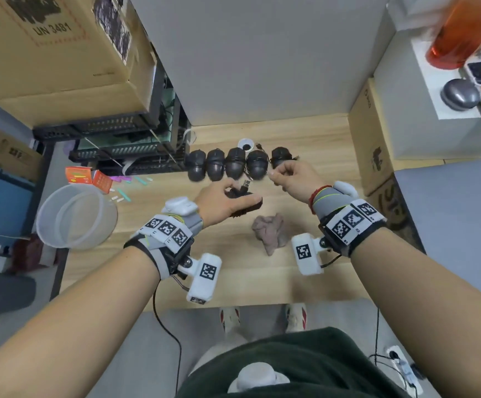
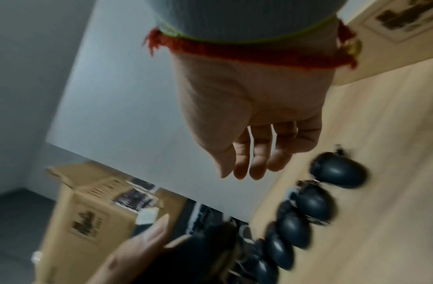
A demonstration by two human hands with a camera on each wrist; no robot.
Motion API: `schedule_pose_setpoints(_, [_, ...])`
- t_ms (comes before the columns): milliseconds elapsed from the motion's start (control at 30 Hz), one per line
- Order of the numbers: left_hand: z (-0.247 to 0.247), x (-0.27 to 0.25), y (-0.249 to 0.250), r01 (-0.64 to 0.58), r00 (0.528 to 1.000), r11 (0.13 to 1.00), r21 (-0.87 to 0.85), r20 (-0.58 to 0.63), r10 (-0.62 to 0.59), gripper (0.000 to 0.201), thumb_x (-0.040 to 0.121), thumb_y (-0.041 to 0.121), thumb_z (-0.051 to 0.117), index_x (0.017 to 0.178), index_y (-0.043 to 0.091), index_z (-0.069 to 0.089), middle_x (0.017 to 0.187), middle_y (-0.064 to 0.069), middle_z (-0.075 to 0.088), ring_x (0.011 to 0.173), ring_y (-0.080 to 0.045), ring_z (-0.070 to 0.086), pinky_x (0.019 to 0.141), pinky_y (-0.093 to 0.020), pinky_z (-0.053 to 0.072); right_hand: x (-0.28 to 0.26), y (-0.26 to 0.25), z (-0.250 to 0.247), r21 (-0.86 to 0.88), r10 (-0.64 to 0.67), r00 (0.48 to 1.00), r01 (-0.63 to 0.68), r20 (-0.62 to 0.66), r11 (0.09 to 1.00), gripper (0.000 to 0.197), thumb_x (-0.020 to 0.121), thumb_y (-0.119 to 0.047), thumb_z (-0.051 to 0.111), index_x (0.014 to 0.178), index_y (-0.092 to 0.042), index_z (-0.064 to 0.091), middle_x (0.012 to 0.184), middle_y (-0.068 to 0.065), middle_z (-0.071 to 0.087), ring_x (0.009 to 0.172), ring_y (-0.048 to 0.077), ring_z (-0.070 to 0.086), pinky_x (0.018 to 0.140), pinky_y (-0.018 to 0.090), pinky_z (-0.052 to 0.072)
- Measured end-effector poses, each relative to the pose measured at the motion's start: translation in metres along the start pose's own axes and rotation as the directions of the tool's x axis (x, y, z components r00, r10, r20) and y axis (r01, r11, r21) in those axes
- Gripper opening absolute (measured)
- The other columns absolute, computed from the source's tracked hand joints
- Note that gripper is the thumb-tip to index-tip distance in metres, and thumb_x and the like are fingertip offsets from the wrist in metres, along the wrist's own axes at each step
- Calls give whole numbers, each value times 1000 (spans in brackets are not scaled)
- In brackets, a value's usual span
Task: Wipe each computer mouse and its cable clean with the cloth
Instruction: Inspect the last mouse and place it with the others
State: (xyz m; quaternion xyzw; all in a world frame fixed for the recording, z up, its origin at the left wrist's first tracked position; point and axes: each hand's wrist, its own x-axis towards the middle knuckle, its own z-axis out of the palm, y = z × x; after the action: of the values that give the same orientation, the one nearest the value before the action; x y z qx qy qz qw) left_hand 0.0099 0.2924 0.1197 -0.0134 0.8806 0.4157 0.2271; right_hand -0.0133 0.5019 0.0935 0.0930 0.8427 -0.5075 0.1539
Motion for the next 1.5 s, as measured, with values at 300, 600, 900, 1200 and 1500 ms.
schedule_pose_setpoints(300, [44, 8, -59, 173, 985, 983, 58, -14, -173, 53, 67, 61, 60, 103, 24, 74, 96, 2, 74, 90, -20, 66, 80, -31, 51, 7, 98, 71, -345, 307, 898, -193, 315, 919, 35, 81, -37, 70, 113, -24, 64, 111, -4, 65, 94, 20, 65, 90, 35, 54])
schedule_pose_setpoints(600, [62, 4, -96, 146, 989, 981, 126, 5, -148, 42, 80, 40, 79, 113, 19, 64, 97, 6, 66, 89, -18, 61, 69, -20, 43, 11, 138, 106, -493, 346, 921, -221, 177, 841, 38, 73, -25, 78, 92, -35, 47, 130, 10, 49, 109, 31, 56, 92, 36, 49])
schedule_pose_setpoints(900, [66, 15, -84, 145, 989, 975, 168, -6, -146, 49, 80, 42, 80, 115, 17, 57, 102, 2, 64, 91, -18, 57, 73, -24, 38, 13, 63, 62, 233, 36, 952, -111, 305, 966, 6, 88, -12, 67, 85, -7, 67, 71, 11, 62, 60, 26, 56, 53, 36, 49])
schedule_pose_setpoints(1200, [65, 8, -52, 48, 998, 979, 197, -47, -40, 85, 54, 69, 63, 119, 16, 57, 109, 0, 71, 99, -23, 64, 81, -30, 48, 6, 55, 33, -42, -127, 946, 146, 298, 988, 16, 88, -12, 70, 99, -1, 72, 92, 13, 64, 84, 25, 63, 80, 37, 53])
schedule_pose_setpoints(1500, [62, 3, -9, -28, 995, 982, 185, -86, 45, 85, 51, 70, 58, 117, 17, 56, 104, 4, 67, 97, -22, 64, 85, -37, 50, -3, 29, -6, -188, -260, 940, 302, 220, 934, 17, 86, -12, 71, 98, -1, 74, 88, 10, 56, 96, 36, 61, 85, 38, 48])
